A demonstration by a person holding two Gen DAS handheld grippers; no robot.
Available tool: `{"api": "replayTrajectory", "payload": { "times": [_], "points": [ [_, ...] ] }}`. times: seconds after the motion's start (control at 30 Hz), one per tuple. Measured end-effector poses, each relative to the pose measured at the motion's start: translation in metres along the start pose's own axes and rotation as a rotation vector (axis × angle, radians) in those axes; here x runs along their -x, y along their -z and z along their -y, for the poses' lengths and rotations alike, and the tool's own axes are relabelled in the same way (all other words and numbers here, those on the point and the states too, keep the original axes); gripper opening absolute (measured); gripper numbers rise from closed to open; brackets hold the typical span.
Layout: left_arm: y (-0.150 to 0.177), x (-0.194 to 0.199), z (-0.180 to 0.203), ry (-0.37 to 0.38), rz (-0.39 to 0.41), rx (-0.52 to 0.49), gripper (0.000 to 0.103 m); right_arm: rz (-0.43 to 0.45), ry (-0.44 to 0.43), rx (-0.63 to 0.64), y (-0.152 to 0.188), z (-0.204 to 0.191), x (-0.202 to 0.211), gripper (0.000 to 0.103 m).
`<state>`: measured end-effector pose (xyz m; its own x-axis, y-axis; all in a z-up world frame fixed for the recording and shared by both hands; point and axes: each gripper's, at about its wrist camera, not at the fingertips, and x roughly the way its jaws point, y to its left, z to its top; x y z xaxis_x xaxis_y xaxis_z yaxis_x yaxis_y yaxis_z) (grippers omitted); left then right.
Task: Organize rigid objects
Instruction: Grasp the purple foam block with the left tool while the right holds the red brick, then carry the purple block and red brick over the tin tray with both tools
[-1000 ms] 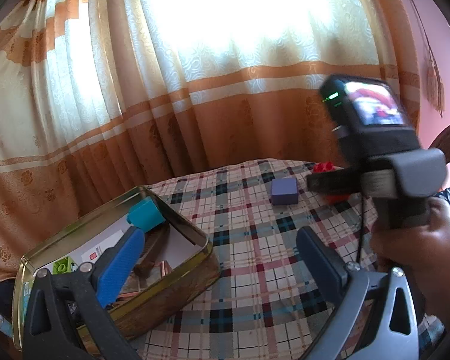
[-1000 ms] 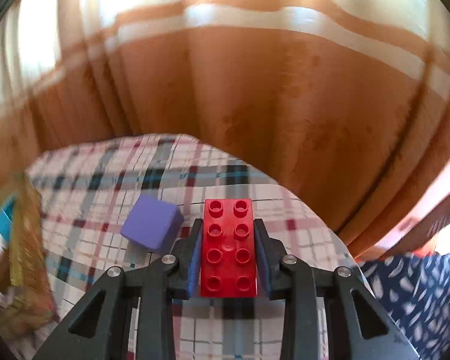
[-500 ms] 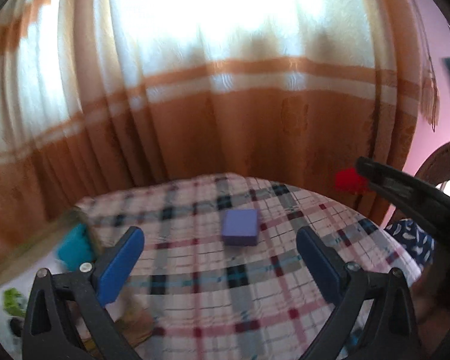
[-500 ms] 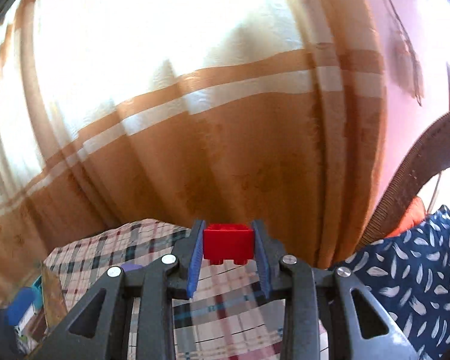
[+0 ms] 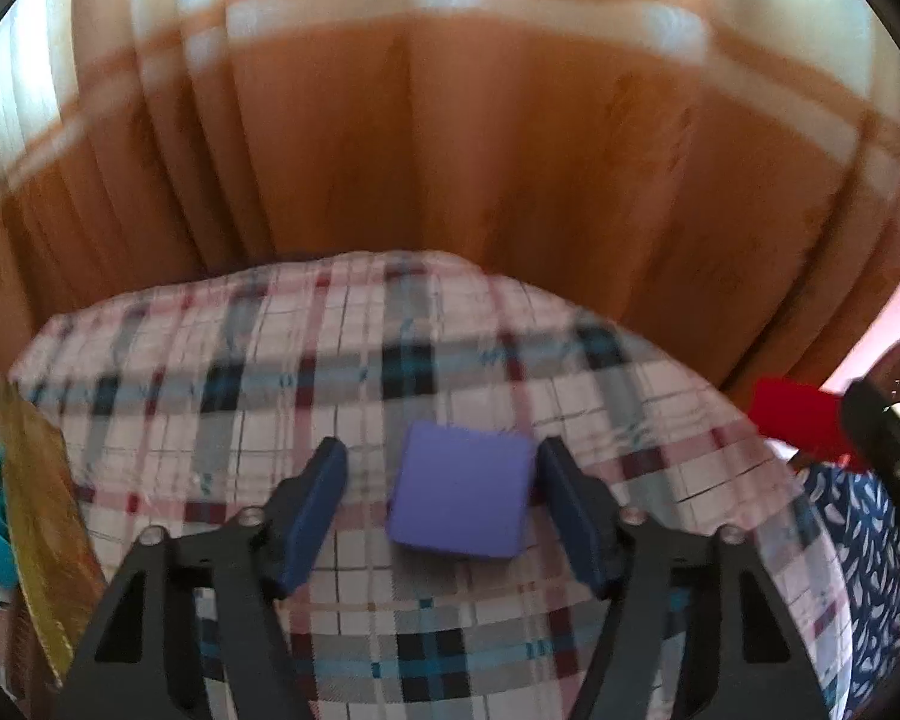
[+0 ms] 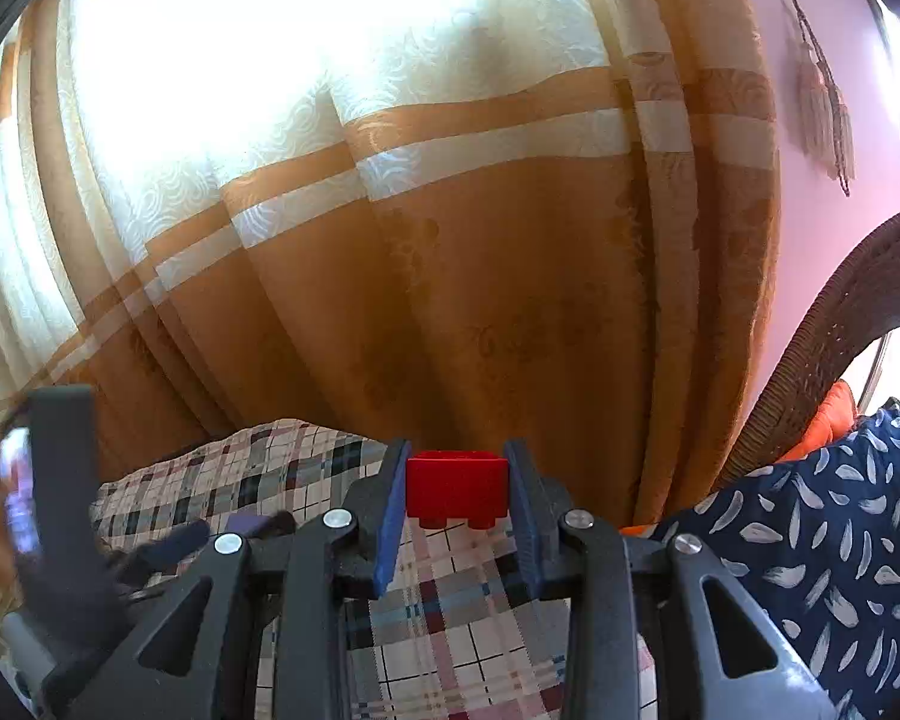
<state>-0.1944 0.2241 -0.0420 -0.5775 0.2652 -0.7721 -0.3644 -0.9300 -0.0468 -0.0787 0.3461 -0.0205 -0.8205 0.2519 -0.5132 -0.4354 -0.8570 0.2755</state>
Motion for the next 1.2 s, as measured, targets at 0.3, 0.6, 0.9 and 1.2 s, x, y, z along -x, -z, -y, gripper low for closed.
{"api": "replayTrajectory", "payload": {
  "times": [0.3, 0.6, 0.9, 1.2],
  "points": [
    [0.006, 0.003, 0.003, 0.048, 0.002, -0.021, 0.039, -0.008, 0.011, 0.012, 0.001, -0.002, -0.005, 0.034],
    [0.028, 0.047, 0.010, -0.017, 0.158, -0.033, 0.039, 0.011, 0.015, 0.033, 0.001, -0.005, -0.003, 0.034],
    [0.057, 0.088, -0.009, -0.050, 0.270, -0.017, 0.039, 0.066, 0.034, 0.111, 0.003, -0.020, 0.008, 0.034],
    [0.083, 0.124, -0.025, -0.097, 0.353, -0.044, 0.039, 0.138, 0.037, 0.173, 0.008, -0.033, 0.022, 0.034]
  ]
}}
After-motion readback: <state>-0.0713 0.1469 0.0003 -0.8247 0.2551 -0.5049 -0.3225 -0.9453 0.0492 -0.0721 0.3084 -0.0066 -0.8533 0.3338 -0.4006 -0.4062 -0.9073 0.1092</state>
